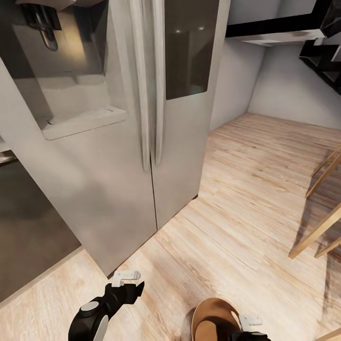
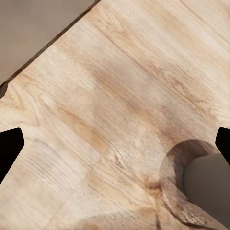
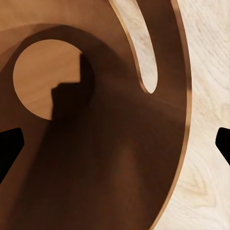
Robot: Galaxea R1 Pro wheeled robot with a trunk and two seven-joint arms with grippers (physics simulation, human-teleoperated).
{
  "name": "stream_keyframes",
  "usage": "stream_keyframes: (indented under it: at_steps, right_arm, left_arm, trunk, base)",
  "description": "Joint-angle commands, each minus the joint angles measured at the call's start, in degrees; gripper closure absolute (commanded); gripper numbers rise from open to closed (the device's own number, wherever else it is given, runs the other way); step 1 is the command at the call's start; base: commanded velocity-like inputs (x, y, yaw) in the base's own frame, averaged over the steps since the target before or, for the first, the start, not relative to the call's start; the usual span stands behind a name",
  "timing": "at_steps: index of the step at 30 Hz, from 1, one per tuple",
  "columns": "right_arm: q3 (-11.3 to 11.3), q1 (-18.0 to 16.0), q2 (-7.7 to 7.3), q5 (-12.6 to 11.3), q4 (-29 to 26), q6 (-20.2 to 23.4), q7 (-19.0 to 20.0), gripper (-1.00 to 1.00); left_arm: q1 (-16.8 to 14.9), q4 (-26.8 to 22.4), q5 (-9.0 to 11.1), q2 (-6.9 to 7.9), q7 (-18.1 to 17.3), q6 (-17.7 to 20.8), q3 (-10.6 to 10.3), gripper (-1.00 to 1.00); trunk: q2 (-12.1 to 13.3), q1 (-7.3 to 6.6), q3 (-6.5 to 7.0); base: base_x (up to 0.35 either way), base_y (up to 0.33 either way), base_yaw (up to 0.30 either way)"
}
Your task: Put the three can of soda from the living room inside the tash can in the kitchen.
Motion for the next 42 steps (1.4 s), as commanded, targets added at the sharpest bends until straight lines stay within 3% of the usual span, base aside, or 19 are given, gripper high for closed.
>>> stream_keyframes:
  at_steps: [1,9,16,30,31,42]
  right_arm:
    - [0.0,0.0,0.00,0.0,0.0,0.0,0.0,-1.00]
    - [0.0,0.0,-0.06,0.1,0.0,0.0,0.0,-1.00]
    - [0.0,0.0,-0.16,0.1,0.0,0.0,0.0,-1.00]
    - [0.0,0.0,-0.28,0.1,0.0,0.0,0.0,-1.00]
    - [0.0,0.0,-0.32,0.0,0.0,0.0,0.0,1.00]
    - [0.0,0.0,-0.42,-0.1,0.0,0.0,0.0,1.00]
  left_arm:
    - [0.0,0.0,0.0,0.00,0.0,0.0,0.0,-1.00]
    - [0.0,0.1,0.0,0.00,0.1,-0.6,0.0,-1.00]
    - [0.0,0.1,0.0,0.00,0.1,-0.8,0.0,-1.00]
    - [0.0,0.1,-0.1,0.00,0.1,-0.8,0.0,-1.00]
    - [0.0,0.1,-0.1,0.00,0.0,-0.8,0.0,-1.00]
    - [0.0,0.1,-0.1,0.01,-0.2,-0.8,0.0,-1.00]
  trunk:
    - [0.0,0.00,0.00]
    - [0.0,0.00,0.00]
    - [-2.8,1.54,-1.26]
    - [-2.8,1.54,-1.26]
    - [-2.8,1.54,-1.26]
    - [-2.8,1.54,-1.26]
  base:
    - [0.000,0.000,0.000]
    - [0.000,0.000,0.000]
    - [0.000,0.000,0.000]
    - [0.000,0.000,0.000]
    - [0.000,0.000,0.000]
    - [0.000,0.000,0.000]
